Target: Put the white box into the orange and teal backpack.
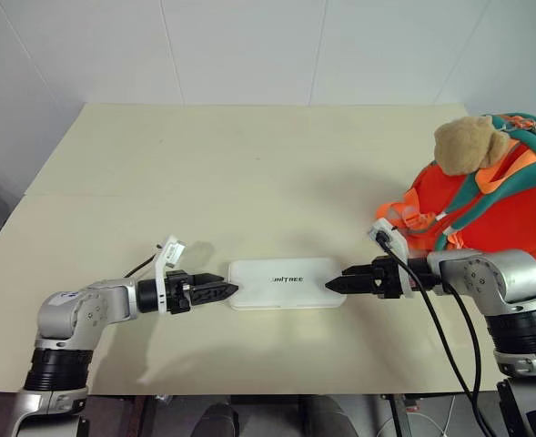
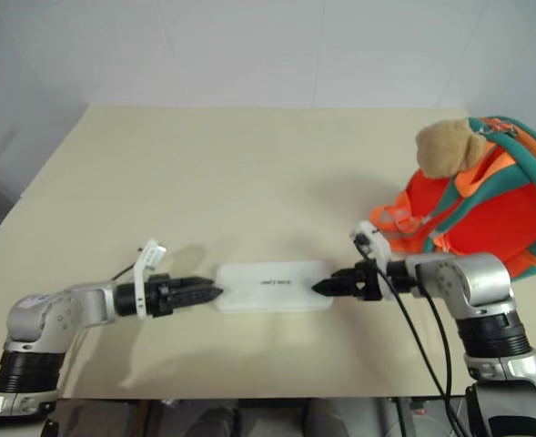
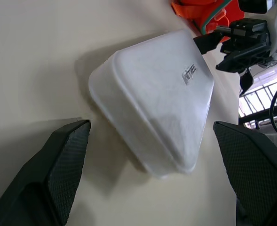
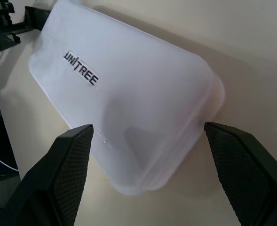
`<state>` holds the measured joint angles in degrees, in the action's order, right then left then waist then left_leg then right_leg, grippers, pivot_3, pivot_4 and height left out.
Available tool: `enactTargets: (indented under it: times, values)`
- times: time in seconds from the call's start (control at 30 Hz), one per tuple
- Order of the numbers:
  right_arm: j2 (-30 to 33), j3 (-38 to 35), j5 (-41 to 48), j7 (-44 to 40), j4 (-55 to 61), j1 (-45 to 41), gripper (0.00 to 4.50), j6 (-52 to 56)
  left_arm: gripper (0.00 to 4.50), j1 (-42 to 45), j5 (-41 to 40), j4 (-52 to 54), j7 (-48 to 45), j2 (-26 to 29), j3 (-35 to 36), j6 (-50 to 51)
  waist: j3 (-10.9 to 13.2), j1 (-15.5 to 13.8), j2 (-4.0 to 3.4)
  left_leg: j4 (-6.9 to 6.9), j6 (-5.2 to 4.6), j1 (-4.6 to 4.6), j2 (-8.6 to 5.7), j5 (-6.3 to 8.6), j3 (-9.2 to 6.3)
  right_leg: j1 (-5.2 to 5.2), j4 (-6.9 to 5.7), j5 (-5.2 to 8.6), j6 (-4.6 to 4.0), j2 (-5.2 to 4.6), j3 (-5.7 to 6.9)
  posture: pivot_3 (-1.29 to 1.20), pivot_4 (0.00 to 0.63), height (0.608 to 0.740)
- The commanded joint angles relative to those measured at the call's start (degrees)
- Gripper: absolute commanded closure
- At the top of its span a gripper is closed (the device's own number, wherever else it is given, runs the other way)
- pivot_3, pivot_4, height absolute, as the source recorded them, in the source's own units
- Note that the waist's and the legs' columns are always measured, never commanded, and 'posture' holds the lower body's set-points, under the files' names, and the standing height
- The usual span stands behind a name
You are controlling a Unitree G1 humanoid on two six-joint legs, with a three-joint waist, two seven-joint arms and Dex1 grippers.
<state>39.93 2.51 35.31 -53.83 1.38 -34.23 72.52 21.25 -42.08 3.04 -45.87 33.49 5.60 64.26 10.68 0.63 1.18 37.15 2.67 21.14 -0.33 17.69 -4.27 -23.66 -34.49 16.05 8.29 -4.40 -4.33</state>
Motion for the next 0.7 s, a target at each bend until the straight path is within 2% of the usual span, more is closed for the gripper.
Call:
enactTargets:
  times: [0.03, 0.23, 0.47, 0.7]
  values:
    - [-0.7, 0.3, 0.8, 0.1, 0.9, -1.5, 0.00, -0.9, 0.03, -0.3, 0.6, -0.8, 0.7, -1.6, -3.8, 2.1, 0.0, -0.4, 0.00, 0.00, 0.01, 0.00, 0.00, 0.00, 0.00, 0.00, 0.00, 0.00, 0.00, 0.00, 0.00, 0.00, 0.150, 0.740]
    - [-1.5, 0.6, 0.7, 0.7, 1.3, -1.4, 0.00, -1.4, 0.03, 1.3, 1.0, -2.5, 1.4, -3.9, -5.5, 3.5, 0.0, -0.7, 0.00, 0.01, 0.01, 0.01, -0.06, -0.01, 0.00, 0.04, 0.04, 0.00, 0.00, -0.04, 0.03, 0.00, 0.150, 0.740]
    - [-2.2, -0.1, 1.5, 1.9, 2.6, -0.6, 0.00, -1.0, 0.03, 4.3, -1.9, -5.3, 2.2, -7.8, -2.3, 8.0, 0.0, -0.8, 0.00, 0.10, -0.03, -0.07, -0.09, -0.05, -0.01, 0.17, 0.02, -0.06, 0.10, -0.06, 0.04, 0.00, 0.150, 0.740]
    - [-2.5, -0.9, 1.9, 2.4, 3.8, 0.7, 0.00, -1.1, 0.03, 6.6, -2.4, -8.4, 1.1, -9.1, -1.2, 12.0, 0.0, -0.7, 0.01, 0.08, -0.02, -0.06, -0.09, -0.06, -0.02, 0.16, 0.03, -0.08, 0.13, -0.07, 0.05, 0.00, 0.150, 0.740]
